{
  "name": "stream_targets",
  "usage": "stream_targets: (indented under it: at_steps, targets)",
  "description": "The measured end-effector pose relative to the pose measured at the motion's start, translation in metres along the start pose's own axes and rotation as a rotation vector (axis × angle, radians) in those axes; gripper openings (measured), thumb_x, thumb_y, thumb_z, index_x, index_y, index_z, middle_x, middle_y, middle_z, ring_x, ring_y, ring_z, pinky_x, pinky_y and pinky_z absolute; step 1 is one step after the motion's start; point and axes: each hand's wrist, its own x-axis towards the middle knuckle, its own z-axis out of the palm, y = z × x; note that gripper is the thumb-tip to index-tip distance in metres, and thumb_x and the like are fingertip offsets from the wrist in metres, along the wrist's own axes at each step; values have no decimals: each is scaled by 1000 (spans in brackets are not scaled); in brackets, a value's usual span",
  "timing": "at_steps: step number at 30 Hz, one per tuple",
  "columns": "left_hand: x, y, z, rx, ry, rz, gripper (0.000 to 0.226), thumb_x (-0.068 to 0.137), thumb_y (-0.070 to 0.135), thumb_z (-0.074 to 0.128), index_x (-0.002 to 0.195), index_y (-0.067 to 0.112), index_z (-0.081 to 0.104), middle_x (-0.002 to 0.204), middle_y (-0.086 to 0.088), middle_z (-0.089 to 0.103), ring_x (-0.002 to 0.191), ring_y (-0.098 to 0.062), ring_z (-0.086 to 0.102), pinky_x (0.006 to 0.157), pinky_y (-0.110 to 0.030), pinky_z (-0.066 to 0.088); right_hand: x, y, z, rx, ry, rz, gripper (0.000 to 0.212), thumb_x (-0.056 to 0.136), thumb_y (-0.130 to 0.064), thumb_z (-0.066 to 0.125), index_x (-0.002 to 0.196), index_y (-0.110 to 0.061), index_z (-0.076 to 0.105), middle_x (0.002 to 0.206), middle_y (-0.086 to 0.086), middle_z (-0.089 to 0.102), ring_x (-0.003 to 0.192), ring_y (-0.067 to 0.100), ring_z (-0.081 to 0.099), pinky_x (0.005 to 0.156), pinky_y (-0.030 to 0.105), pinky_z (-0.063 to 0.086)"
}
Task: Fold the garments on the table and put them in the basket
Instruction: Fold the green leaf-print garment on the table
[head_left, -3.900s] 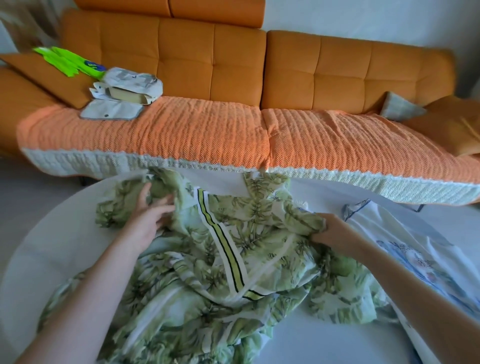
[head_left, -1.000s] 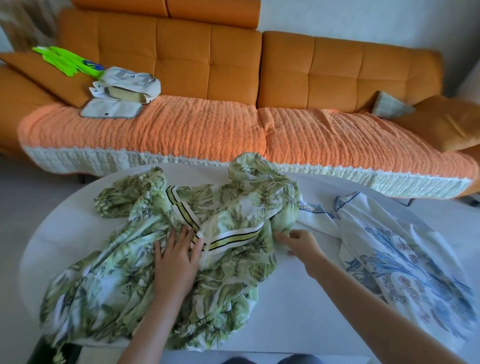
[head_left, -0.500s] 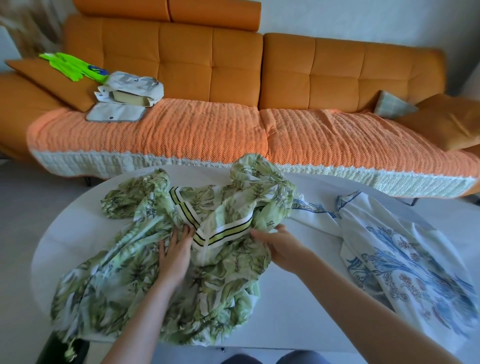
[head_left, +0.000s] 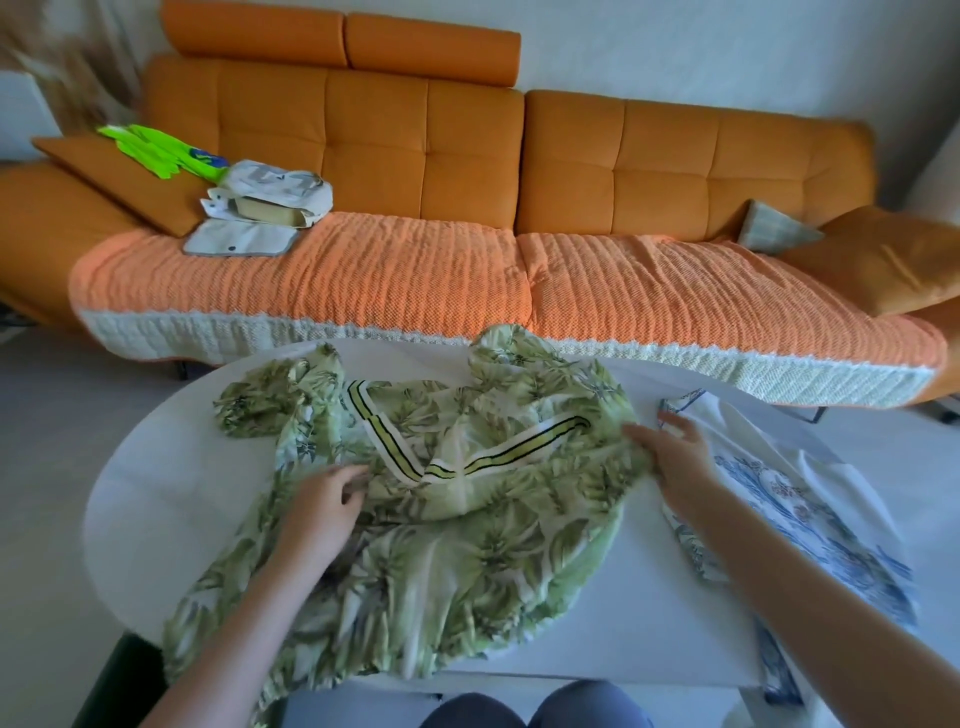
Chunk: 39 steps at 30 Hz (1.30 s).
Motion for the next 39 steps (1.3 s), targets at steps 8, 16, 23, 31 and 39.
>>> stream_targets:
  at_steps: [8,16,23,31,39]
  targets:
    - [-22,-17,-13,144,-9,-155,66,91,34,55,147,16,25,156,-11,15,138,-28,30,109,-42,35,-12,34,-16,-373,-297,222,30,84,-15,65,103,8,60,104,20,66,79,26,67,59,27,58]
    - [-31,-30,-10,335,-343,-340,72,92,61,21,150,24,-1,156,-12,-18,144,-31,-11,117,-49,4,-28,43,10,-301,-526,214,49,66,-15,77,109,5,61,102,19,70,92,31,68,81,41,56]
    - [-24,-11,-33,552,-348,-497,72,92,65,15,117,14,59,79,-3,56,69,-16,58,59,-26,44,-14,-10,-31,-731,-518,308,73,59,-48,81,103,7,64,100,22,69,92,36,68,88,45,53]
    - [3,11,-37,512,68,-135,28,99,25,37,117,13,56,106,-5,58,88,-20,58,63,-28,42,-6,-7,-39,-1380,-287,-72,82,73,-74,38,94,1,65,78,11,65,62,19,67,47,19,49]
    - [50,18,16,477,-140,197,50,101,36,29,149,24,22,156,-1,20,144,-19,18,117,-45,16,22,10,-13,-808,-361,43,60,71,-63,64,100,-11,65,49,2,40,40,14,32,51,26,38]
